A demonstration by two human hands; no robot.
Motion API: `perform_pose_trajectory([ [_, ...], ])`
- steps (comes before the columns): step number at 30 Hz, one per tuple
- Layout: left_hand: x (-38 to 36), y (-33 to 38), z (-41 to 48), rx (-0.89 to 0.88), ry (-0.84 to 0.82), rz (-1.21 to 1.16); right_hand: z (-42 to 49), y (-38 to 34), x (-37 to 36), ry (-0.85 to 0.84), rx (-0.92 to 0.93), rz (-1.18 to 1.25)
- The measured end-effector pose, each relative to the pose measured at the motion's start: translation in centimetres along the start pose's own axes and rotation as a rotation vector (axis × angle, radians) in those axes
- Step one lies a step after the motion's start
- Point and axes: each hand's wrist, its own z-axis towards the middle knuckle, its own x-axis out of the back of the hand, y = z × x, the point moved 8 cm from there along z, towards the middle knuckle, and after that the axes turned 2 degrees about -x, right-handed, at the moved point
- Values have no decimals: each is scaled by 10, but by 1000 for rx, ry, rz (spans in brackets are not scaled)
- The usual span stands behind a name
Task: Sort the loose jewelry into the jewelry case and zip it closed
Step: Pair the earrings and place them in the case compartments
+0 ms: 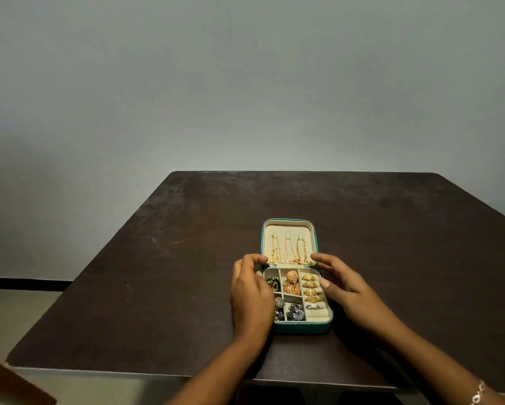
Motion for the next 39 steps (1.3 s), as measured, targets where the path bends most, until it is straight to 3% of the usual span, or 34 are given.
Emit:
perform_pose_trajectory([
  [6, -28, 9, -13, -46, -169, -119, -12, 8, 34, -34, 14, -152],
  [11, -46, 13, -21, -107, -321, -81, -39, -4, 60, 38, 255, -708],
  [15, -45, 14, -24, -121, -352, -40, -64, 4, 60, 65, 366, -970],
  [18, -45, 13, -26, -114, -363, -43, -64, 17, 46, 13, 348, -1115],
  [27, -46, 12, -26, -93, -357, -58, -62, 12, 39, -2, 393, -1086],
  [35, -45, 13, -27, -87, -338, -65, -50, 15, 31, 31, 317, -1050],
  [39, -45, 13, -26, -95, -324, -56, -41, 22, 34, -4, 184, -1006],
])
